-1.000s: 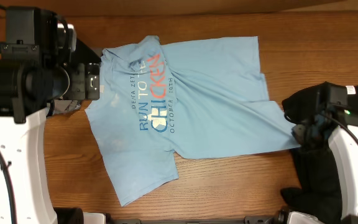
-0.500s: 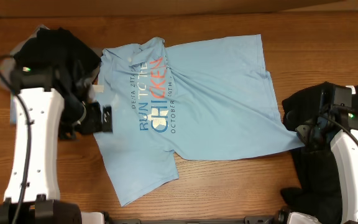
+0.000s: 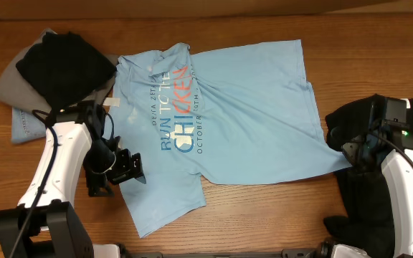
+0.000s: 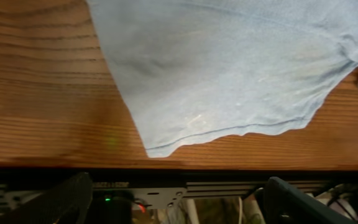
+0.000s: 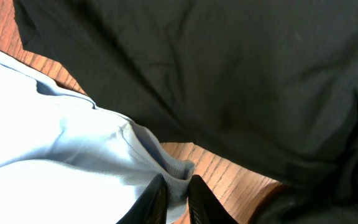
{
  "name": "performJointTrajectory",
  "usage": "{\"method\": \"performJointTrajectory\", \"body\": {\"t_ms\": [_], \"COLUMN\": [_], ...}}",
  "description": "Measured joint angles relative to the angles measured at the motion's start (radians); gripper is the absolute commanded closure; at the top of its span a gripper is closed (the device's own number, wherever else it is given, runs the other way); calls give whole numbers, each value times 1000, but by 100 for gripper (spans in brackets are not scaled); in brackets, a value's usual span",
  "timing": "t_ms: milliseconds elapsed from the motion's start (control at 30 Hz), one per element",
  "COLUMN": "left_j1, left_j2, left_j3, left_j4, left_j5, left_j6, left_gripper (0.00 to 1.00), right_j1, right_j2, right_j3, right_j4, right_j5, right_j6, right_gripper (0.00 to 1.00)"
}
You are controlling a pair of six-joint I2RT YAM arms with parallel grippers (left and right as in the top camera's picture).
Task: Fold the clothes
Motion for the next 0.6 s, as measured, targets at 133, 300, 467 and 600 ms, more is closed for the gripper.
{"method": "performJointTrajectory", "body": {"t_ms": [133, 300, 467, 600], "left_j1": [-2, -2, -2, -2], "left_j2": [0, 0, 0, 0], "left_j3": [-34, -116, -221, -299], "left_j4": [36, 143, 227, 277], "left_j5": [20, 25, 32, 39], "left_j6": [-50, -116, -183, -219], "left_gripper": [9, 10, 17, 26], "right_j1": [0, 0, 0, 0], "right_j2": [0, 0, 0, 0], "right_j3": [0, 0, 0, 0], "right_j4": [11, 18, 18, 21], "right_j5": [0, 0, 0, 0], "right_j6": [0, 0, 0, 0], "right_gripper": [85, 85, 85, 84]}}
